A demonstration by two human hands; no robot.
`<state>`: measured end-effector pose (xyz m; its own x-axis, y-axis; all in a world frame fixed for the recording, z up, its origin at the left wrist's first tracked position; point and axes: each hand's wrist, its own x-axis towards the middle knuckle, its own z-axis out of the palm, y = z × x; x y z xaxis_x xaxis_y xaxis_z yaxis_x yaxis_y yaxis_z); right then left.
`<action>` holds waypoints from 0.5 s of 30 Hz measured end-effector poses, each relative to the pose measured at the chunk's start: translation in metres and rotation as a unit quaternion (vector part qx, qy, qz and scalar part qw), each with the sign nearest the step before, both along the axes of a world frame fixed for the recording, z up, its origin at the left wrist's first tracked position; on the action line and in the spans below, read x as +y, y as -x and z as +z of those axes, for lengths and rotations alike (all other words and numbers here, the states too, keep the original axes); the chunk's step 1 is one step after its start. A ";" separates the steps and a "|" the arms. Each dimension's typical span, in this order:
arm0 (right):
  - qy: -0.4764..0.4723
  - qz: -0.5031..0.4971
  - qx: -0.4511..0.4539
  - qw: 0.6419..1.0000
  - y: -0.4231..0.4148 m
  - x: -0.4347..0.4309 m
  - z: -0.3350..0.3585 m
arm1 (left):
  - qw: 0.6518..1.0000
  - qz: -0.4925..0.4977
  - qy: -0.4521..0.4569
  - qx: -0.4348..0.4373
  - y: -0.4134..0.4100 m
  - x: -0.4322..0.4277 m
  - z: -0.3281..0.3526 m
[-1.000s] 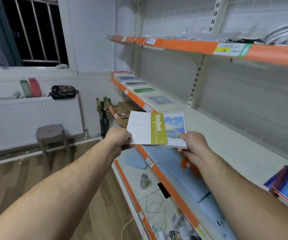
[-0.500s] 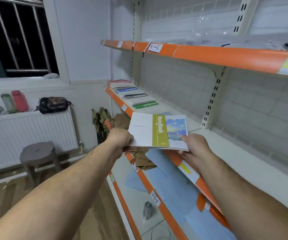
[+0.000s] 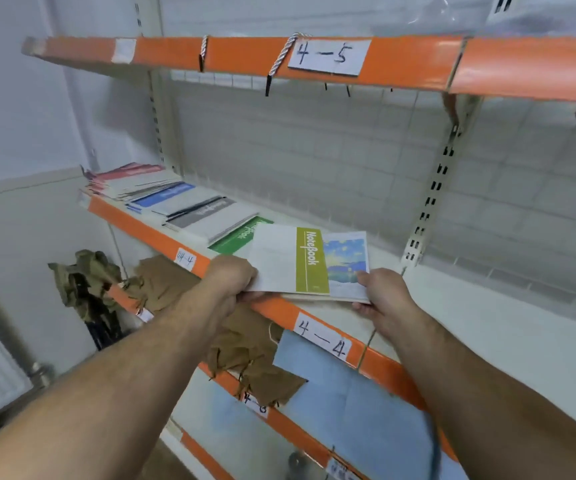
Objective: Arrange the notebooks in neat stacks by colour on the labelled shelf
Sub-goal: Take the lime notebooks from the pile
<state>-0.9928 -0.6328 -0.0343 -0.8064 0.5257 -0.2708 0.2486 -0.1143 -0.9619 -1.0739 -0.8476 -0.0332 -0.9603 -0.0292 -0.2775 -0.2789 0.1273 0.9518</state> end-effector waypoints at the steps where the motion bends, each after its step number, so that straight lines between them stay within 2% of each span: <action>1: 0.000 -0.015 -0.004 1.000 0.007 -0.004 0.000 | 1.000 -0.012 0.004 -0.002 0.017 -0.003 0.001; 5: -0.013 -0.062 -0.020 0.998 0.025 -0.011 -0.002 | 0.997 -0.077 0.003 -0.020 0.071 -0.008 0.003; 10: -0.014 -0.099 -0.039 0.994 0.036 -0.018 -0.005 | 0.993 -0.111 -0.041 -0.029 0.087 0.004 0.010; 15: -0.127 -0.096 -0.103 0.982 0.040 -0.022 -0.006 | 0.991 -0.116 -0.056 -0.037 0.090 0.007 0.010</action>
<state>-1.0329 -0.6547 -0.0405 -0.6286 0.7337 -0.2578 0.4373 0.0595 -0.8973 -1.1643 -0.8407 -0.0230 -0.9146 0.2243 -0.3364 -0.3243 0.0902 0.9417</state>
